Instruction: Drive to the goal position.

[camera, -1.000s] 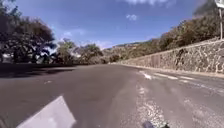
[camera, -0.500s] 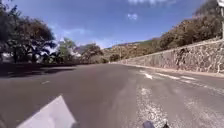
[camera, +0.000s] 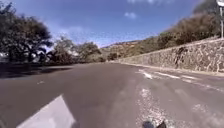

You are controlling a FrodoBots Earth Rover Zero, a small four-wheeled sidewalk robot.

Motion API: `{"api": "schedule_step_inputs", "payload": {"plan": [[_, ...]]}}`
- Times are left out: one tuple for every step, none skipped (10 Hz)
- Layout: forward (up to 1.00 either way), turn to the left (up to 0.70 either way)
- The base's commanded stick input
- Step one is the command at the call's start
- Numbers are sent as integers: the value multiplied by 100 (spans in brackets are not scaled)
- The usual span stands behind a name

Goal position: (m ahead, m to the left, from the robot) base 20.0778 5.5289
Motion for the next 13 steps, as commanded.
{"api": "schedule_step_inputs", "payload": {"plan": [[50, -50], [50, -27], [50, -1], [50, 0], [50, 0], [50, 0], [50, 0], [50, 0], [50, -33], [50, -50], [50, -50], [50, -50], [50, -20]]}}
